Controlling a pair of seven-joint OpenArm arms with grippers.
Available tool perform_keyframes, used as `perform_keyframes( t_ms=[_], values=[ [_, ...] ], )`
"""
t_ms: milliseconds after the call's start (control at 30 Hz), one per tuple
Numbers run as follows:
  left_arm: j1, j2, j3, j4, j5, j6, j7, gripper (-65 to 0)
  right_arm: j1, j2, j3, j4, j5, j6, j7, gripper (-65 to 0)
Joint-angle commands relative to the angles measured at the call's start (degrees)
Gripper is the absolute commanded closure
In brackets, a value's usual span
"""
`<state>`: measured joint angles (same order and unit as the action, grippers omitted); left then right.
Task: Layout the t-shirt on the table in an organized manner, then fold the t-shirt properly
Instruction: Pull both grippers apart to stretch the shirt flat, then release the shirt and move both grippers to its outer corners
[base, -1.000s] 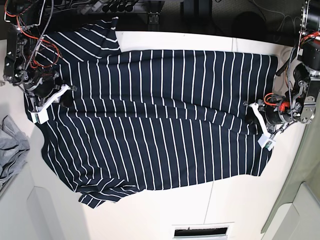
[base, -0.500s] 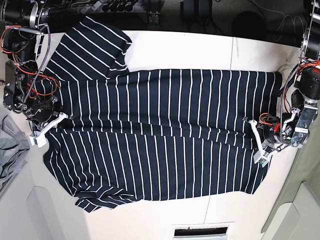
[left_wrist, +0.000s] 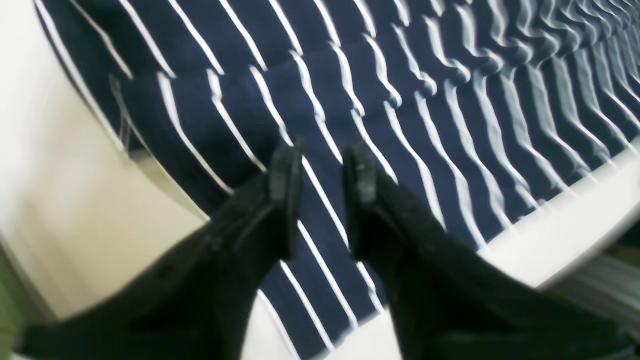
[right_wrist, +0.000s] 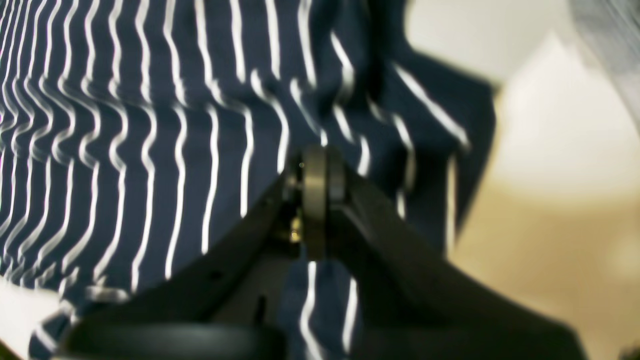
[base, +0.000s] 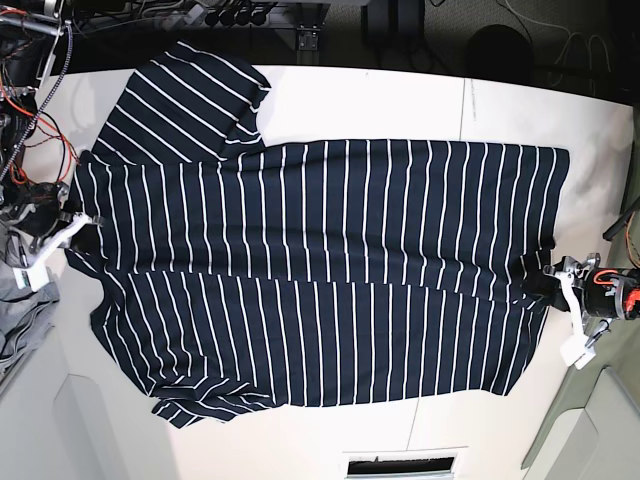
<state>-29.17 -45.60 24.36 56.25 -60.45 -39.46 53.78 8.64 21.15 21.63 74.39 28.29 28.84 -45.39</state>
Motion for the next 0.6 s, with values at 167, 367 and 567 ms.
perform_keyframes(
  t_ms=[167,367,567],
  values=[
    [8.2,-6.3,-6.5,0.7,-16.7,-0.5,6.8,-20.1,-12.0,4.6,7.3,6.0,7.2,1.2,-1.0,0.0],
    [20.5,-6.6,-18.3,3.0,-22.8,-0.5,9.3,-23.4,-19.8,4.7,11.4,6.0,8.4,2.9,-1.2,0.0],
    [30.8,-6.6,-25.4,9.3,-22.9,-0.5,9.3,-31.2,-23.4,4.7,11.2,5.9,9.1,3.0,-1.2,-21.8]
  ],
)
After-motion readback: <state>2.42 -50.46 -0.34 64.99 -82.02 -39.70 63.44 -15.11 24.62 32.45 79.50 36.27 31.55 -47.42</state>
